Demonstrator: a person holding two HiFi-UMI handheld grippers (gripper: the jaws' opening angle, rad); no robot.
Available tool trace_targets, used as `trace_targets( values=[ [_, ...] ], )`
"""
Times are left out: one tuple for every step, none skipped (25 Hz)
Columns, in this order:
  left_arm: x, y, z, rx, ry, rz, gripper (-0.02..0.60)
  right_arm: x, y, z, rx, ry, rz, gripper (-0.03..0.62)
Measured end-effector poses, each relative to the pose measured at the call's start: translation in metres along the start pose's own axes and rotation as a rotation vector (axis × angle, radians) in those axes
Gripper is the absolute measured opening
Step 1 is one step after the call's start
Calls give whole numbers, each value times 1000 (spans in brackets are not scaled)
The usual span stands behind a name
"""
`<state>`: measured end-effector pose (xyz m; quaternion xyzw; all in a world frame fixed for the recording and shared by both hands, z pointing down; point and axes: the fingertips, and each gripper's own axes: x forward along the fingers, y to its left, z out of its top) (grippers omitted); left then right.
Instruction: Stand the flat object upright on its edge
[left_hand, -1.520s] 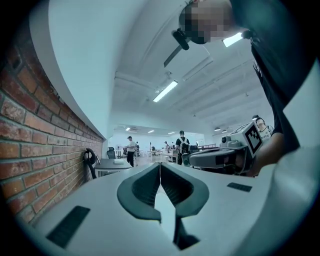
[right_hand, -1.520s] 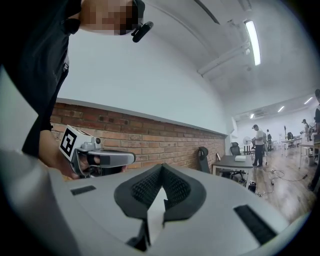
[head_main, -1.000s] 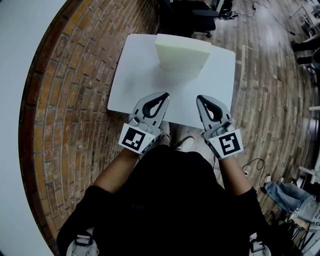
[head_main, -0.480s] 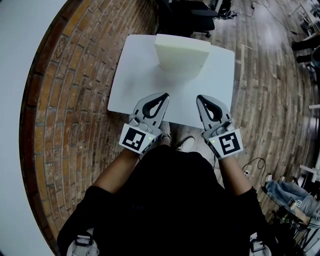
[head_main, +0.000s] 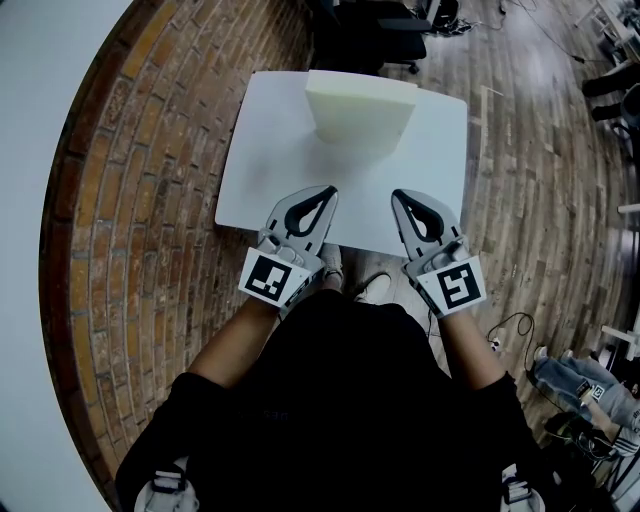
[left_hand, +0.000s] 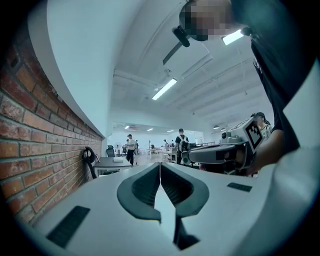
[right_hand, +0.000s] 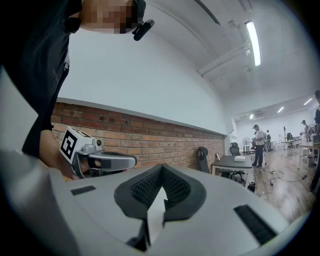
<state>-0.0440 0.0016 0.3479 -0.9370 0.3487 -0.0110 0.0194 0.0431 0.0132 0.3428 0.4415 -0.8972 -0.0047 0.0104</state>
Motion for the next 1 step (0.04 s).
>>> trace_targets(
  values=[
    [0,0,0,0,1,-1,20,0,0,0,-1,0,0,5]
  ],
)
